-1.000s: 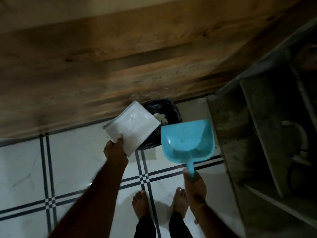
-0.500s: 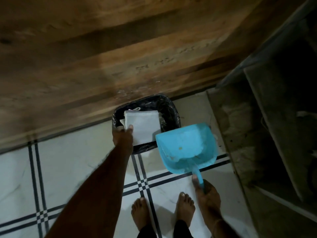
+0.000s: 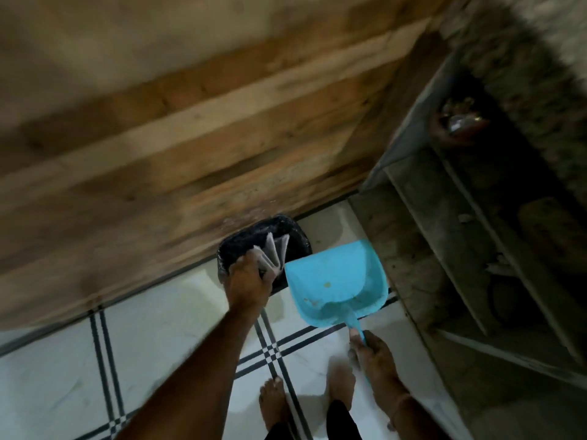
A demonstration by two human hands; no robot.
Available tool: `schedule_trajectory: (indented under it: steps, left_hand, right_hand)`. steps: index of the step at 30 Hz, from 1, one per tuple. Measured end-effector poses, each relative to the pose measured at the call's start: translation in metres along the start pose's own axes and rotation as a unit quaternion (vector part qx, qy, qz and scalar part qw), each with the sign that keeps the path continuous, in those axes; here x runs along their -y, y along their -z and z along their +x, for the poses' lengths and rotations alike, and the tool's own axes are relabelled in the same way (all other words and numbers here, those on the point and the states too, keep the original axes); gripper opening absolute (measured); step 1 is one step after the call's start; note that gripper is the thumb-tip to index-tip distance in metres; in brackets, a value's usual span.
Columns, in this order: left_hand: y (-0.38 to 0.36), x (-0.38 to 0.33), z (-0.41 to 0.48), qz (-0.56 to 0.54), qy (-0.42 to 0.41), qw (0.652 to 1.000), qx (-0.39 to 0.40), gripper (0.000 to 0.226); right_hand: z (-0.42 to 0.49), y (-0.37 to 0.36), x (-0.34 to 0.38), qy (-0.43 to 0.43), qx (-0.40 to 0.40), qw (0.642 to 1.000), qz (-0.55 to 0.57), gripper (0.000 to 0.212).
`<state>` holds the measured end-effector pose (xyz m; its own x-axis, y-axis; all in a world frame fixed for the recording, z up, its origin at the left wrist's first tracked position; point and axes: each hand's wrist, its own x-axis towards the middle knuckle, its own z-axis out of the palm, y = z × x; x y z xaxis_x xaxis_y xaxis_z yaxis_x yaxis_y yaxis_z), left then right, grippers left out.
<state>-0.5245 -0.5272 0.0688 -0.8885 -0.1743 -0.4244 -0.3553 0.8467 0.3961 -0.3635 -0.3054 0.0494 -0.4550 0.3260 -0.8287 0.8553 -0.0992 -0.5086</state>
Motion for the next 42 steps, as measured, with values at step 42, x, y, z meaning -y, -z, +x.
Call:
schedule_trajectory:
  steps: [42]
  left_hand:
    - [0.05,-0.516,-0.162,0.272,-0.659,0.7,0.05,0.047]
  right_hand:
    - [-0.242,0.227,0.058,0.048,-0.178,0.907,0.38,0.042]
